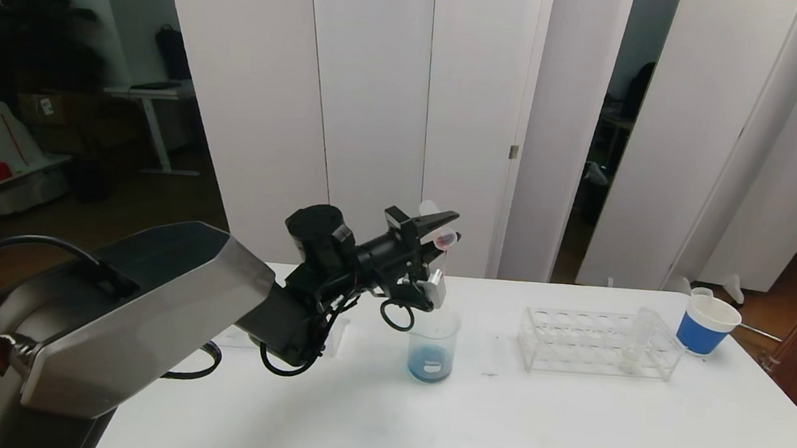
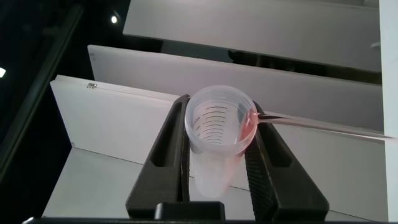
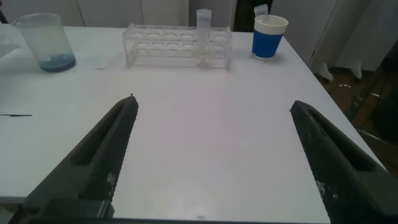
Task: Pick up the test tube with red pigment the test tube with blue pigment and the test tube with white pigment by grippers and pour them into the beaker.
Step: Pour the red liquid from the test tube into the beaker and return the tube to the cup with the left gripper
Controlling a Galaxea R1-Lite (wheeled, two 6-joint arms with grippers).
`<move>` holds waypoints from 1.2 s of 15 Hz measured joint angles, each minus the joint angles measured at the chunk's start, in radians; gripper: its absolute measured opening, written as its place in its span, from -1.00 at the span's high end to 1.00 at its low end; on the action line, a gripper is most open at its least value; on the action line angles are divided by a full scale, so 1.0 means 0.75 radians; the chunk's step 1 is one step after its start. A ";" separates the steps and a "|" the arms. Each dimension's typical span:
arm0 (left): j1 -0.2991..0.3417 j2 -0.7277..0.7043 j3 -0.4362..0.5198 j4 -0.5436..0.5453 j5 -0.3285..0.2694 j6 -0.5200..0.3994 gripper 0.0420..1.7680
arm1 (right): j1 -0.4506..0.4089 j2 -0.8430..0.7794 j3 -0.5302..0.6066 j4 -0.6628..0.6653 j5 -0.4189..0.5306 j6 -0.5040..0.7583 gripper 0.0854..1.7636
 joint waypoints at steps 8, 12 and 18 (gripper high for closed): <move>0.002 0.000 -0.026 -0.012 0.024 0.005 0.36 | 0.000 0.000 0.000 -0.001 0.001 0.000 -0.98; 0.002 -0.001 -0.027 -0.015 0.024 0.006 0.36 | 0.000 0.000 0.000 0.000 0.001 0.001 -0.98; 0.002 -0.008 -0.018 -0.014 0.036 0.005 0.36 | 0.000 0.000 0.000 -0.001 0.001 0.000 -0.98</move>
